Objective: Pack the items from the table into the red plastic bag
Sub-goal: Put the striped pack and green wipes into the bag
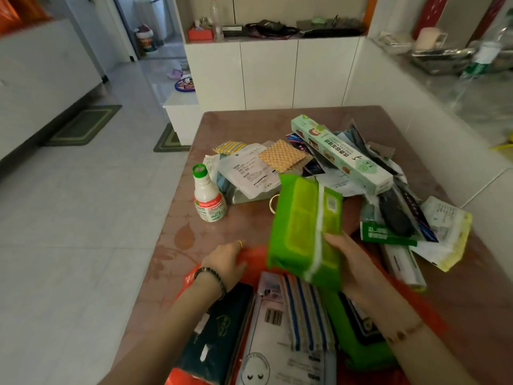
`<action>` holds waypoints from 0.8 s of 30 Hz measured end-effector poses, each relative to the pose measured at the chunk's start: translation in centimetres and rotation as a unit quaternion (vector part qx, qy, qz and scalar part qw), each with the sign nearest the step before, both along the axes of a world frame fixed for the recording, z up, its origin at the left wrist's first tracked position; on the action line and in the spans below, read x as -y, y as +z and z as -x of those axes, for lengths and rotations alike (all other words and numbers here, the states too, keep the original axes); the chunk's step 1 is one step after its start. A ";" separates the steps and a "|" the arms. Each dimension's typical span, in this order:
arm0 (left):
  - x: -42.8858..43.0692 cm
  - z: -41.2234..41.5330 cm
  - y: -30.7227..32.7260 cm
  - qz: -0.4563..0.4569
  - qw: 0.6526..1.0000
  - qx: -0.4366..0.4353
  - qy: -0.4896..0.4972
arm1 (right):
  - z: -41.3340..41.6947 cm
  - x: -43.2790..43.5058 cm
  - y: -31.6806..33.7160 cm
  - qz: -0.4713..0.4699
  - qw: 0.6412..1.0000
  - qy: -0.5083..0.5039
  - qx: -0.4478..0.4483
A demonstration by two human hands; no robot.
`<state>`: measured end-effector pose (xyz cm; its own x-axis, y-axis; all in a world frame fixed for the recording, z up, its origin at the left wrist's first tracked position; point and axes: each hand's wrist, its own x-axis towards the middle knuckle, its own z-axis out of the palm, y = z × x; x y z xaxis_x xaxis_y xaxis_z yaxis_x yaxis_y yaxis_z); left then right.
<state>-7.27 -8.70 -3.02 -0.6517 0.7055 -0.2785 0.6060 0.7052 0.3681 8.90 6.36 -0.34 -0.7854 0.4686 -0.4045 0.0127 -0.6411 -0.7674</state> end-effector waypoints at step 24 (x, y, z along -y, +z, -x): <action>1.5 0.9 4.3 -0.168 0.968 0.176 -0.057 | 0.7 0.1 2.2 -0.423 0.889 0.047 0.167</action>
<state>-8.15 -10.17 1.33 -0.4718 0.8560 -0.2114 0.4684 0.4464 0.7624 8.18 6.29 1.86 -0.7399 0.6544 -0.1560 0.3536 0.1809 -0.9178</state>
